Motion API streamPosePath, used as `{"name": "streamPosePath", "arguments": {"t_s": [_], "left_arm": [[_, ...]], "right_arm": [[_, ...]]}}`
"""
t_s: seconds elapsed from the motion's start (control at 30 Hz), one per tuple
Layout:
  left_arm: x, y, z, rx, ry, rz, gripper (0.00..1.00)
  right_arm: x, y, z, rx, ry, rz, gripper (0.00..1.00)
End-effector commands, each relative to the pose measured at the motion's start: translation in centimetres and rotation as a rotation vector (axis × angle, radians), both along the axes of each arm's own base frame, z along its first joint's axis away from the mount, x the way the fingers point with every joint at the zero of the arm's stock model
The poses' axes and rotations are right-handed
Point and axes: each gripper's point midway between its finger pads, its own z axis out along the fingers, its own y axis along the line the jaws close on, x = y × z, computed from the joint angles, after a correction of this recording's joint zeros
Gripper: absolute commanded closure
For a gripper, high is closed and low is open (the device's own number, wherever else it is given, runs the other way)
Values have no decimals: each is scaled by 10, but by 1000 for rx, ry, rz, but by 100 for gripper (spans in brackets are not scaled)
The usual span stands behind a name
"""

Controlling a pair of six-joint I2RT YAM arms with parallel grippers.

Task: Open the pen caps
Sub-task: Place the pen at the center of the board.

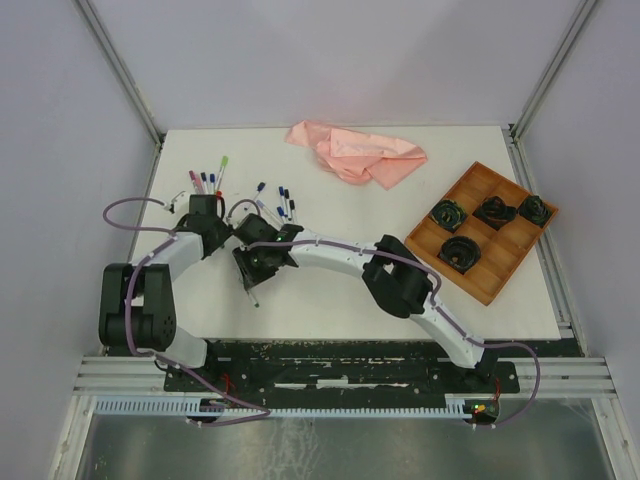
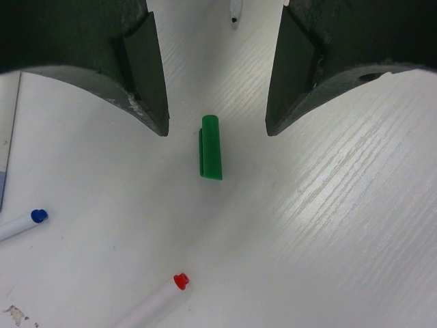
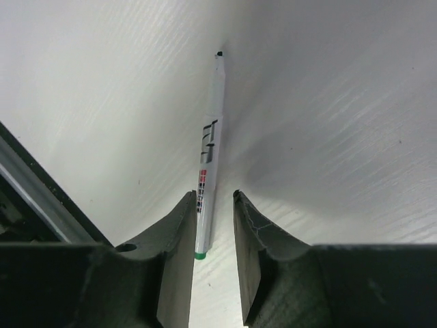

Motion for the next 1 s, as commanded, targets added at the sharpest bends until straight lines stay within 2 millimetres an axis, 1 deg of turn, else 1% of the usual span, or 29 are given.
{"name": "streamPosePath", "arguments": {"t_s": [0.0, 0.13, 0.2, 0.27, 0.33, 0.4, 0.47, 0.53, 0.63, 0.7, 0.73, 0.77, 0.8, 0.83, 0.9, 0.97], "left_arm": [[9, -1, 22, -11, -65, -1, 35], [12, -7, 33, -32, -104, -34, 35], [16, -16, 41, -62, -134, -87, 35], [22, -29, 52, -97, -185, -161, 34], [28, -44, 65, -140, -251, -242, 33], [34, -57, 78, -182, -318, -309, 28], [40, -67, 88, -216, -360, -348, 26], [48, -74, 94, -243, -374, -368, 26], [61, -83, 93, -292, -372, -391, 31], [70, -88, 88, -309, -357, -398, 34], [73, -89, 81, -311, -332, -397, 34], [77, -89, 78, -302, -313, -400, 35], [81, -89, 76, -283, -291, -406, 35], [85, -89, 73, -251, -270, -416, 35], [96, -89, 75, -163, -240, -441, 35], [104, -90, 72, -77, -198, -483, 35]], "right_arm": [[8, 1, 71, 142, -31, 47, 64], [9, -9, 99, 215, -48, 109, 62], [9, -18, 113, 259, -60, 161, 60], [7, -31, 131, 321, -70, 231, 58], [5, -49, 150, 398, -57, 302, 57], [5, -70, 168, 446, -57, 356, 54], [7, -96, 184, 450, -74, 389, 54], [8, -123, 197, 435, -105, 413, 54], [9, -164, 215, 400, -154, 428, 54], [9, -188, 227, 372, -194, 429, 54], [8, -200, 232, 355, -217, 424, 54], [9, -212, 237, 340, -245, 418, 54], [10, -223, 241, 325, -273, 407, 54], [9, -234, 251, 318, -329, 401, 53], [12, -252, 256, 299, -412, 373, 50], [15, -268, 259, 299, -494, 342, 45]]}}
